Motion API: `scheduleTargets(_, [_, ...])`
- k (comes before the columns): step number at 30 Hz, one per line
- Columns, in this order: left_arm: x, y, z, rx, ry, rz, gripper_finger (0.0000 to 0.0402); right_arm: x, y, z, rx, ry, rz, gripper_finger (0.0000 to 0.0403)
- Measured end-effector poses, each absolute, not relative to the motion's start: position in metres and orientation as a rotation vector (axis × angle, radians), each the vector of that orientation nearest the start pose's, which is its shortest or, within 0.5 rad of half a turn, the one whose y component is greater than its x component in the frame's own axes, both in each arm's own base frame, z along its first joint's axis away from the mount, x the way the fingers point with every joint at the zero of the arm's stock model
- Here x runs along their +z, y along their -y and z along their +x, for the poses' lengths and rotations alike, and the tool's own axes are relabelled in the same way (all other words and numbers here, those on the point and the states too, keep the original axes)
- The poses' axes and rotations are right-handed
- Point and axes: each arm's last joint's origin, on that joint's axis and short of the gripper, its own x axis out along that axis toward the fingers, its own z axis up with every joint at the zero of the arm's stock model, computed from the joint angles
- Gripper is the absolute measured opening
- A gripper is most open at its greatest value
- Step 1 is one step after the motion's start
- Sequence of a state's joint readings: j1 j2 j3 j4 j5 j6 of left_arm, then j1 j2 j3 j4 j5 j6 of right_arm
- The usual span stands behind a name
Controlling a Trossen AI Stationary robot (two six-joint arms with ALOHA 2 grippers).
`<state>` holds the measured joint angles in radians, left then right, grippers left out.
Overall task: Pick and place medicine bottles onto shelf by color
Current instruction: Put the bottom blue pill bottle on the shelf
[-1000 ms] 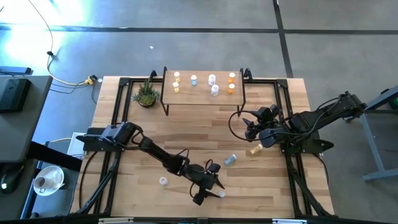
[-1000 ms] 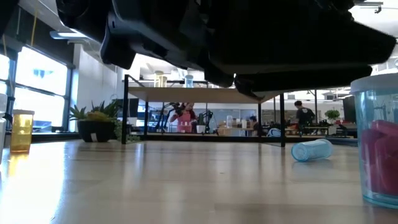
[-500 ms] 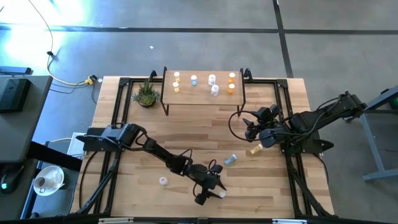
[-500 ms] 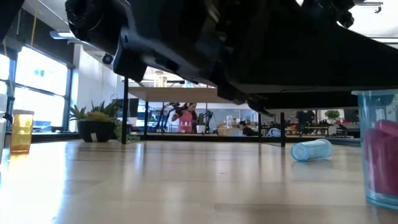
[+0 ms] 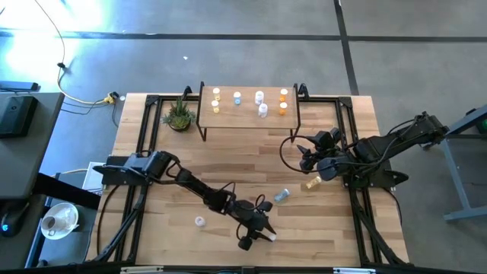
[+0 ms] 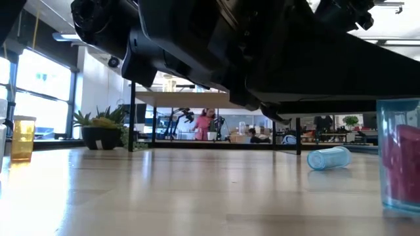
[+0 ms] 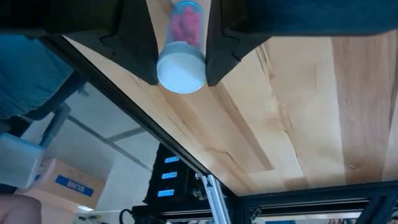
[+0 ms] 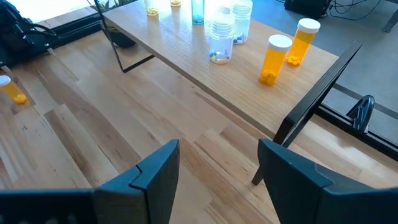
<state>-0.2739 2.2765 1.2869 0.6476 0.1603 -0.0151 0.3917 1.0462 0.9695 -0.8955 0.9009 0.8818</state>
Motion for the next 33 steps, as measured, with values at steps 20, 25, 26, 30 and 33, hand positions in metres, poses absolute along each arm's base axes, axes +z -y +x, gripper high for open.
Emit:
scheduleTargets(20, [0.160, 0.080, 0.451, -0.420, -0.301, 0.015, 0.0109, 0.302, -0.050, 0.179, -0.726, -0.528, 0.204, 0.0209])
scheduleTargets(25, [0.188, 0.063, 0.444, -0.365, -0.310, 0.071, 0.0109, 0.302, -0.050, 0.179, -0.725, -0.531, 0.200, 0.0209])
scheduleTargets(26, [0.194, 0.060, 0.442, -0.337, -0.315, 0.082, 0.0109, 0.302, -0.050, 0.179, -0.725, -0.532, 0.197, 0.0209])
scheduleTargets(30, [0.217, 0.051, 0.428, -0.288, -0.307, 0.127, 0.0109, 0.302, -0.050, 0.179, -0.716, -0.542, 0.190, 0.0209])
scheduleTargets(33, [0.230, 0.044, 0.406, -0.214, -0.267, 0.168, 0.0108, 0.301, -0.050, 0.179, -0.708, -0.549, 0.194, 0.0209])
